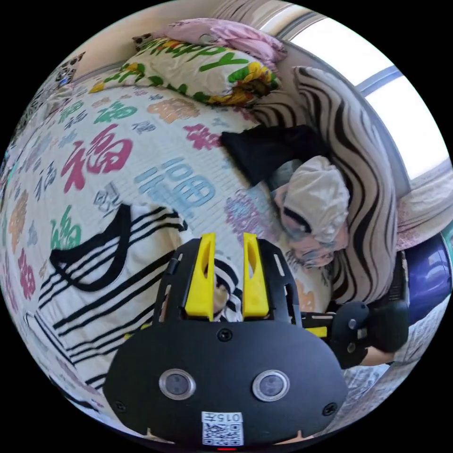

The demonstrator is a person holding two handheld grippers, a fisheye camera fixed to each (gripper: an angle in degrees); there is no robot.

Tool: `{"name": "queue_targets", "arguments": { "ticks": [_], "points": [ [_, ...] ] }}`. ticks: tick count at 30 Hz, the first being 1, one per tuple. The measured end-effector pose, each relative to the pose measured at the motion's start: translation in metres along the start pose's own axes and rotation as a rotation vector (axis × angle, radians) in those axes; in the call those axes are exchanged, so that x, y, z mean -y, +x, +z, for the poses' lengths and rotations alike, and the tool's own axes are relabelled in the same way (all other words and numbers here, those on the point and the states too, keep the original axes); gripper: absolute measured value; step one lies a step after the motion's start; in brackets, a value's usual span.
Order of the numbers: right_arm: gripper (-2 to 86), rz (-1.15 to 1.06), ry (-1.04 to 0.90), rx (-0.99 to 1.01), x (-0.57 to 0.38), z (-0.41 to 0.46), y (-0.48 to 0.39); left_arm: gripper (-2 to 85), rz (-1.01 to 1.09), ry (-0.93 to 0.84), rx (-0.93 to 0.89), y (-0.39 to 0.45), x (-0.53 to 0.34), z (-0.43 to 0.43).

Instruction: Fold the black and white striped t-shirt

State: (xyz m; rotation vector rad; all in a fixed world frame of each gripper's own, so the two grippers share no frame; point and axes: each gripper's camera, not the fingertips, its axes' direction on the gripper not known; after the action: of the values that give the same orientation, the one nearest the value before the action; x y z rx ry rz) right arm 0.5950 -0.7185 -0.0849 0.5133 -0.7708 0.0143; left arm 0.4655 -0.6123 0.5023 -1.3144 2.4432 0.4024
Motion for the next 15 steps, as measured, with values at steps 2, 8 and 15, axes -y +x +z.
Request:
{"name": "queue_targets", "arguments": {
  "ticks": [2,8,15],
  "points": [
    [1.0,-0.037,-0.120,0.029,0.001,0.020,-0.010,7.8,-0.108,-0.077,0.090,-0.025,-0.020,0.007],
    [4.1,0.115,-0.061,0.220,-0.014,-0.002,0.041,9.2,-0.346,-0.036,0.066,-0.063,-0.067,-0.027],
    [8.1,0.157,-0.103,0.288,0.027,0.028,0.082,11.4,-0.352,-0.044,0.006,-0.055,-0.046,-0.023]
  ]
}}
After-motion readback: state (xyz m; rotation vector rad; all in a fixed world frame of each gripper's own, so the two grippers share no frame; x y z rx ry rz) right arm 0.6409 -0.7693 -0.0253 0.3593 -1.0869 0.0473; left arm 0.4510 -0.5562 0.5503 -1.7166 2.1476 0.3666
